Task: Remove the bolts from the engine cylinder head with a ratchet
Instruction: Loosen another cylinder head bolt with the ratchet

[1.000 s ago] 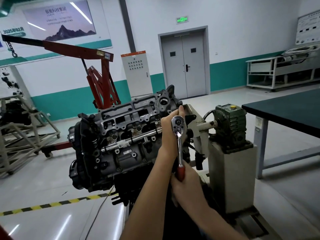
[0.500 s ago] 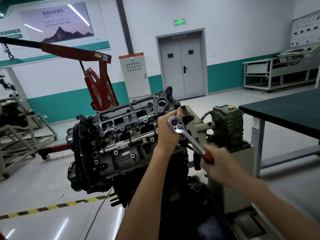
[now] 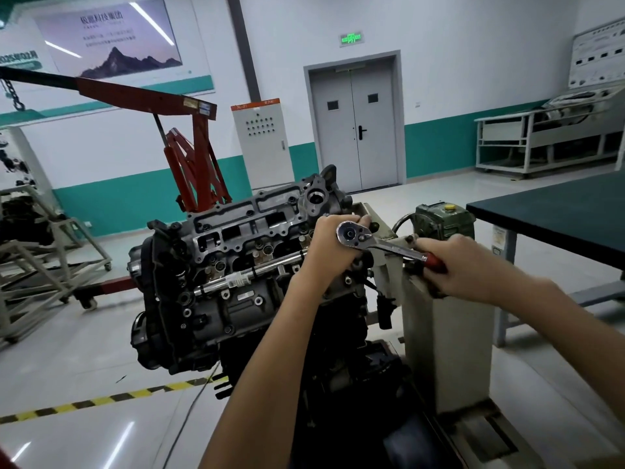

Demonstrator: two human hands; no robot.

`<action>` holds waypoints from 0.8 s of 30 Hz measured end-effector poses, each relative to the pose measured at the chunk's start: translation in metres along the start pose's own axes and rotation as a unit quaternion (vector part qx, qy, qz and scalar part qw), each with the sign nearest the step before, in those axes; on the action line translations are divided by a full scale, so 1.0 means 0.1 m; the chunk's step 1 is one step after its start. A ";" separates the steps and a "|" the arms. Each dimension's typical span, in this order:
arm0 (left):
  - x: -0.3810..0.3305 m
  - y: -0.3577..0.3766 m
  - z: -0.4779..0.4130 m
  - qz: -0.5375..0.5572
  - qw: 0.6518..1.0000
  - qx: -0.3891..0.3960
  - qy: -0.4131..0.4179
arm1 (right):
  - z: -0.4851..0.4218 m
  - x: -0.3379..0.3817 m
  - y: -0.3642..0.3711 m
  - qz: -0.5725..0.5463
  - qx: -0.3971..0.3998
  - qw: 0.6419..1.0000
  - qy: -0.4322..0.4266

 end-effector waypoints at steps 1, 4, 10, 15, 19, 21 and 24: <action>0.01 0.01 0.01 0.013 1.000 -0.023 -0.004 | 0.00 0.01 0.00 -0.002 -0.012 1.000 0.003; 0.03 0.08 0.05 0.033 0.994 -0.103 -0.013 | 0.23 0.25 0.43 -0.150 -0.026 0.985 0.082; -0.02 0.18 0.03 -0.010 0.983 -0.182 -0.035 | 0.43 1.15 1.16 -0.486 -0.038 0.857 0.165; -0.02 0.03 0.03 0.019 0.999 -0.047 -0.014 | 0.32 0.43 0.57 -0.241 -0.010 0.967 0.085; 0.00 -0.03 -0.01 -0.014 1.000 0.012 -0.007 | 0.02 0.05 0.03 0.005 -0.018 1.000 0.018; 0.02 0.00 0.01 0.017 0.999 -0.024 -0.021 | 0.06 0.10 0.13 -0.037 -0.024 0.998 0.039; 0.02 0.09 0.02 0.022 0.994 -0.096 -0.043 | 0.36 0.50 0.63 -0.214 -0.062 0.967 0.126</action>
Point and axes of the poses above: each hand's wrist, its own z-axis away from the middle knuckle, its own y-axis out of the palm, x = y × z, the point moved 1 cm from there along -z, towards the middle knuckle, and after that the axes turned 8 degrees about y, right-handed, at the moved point
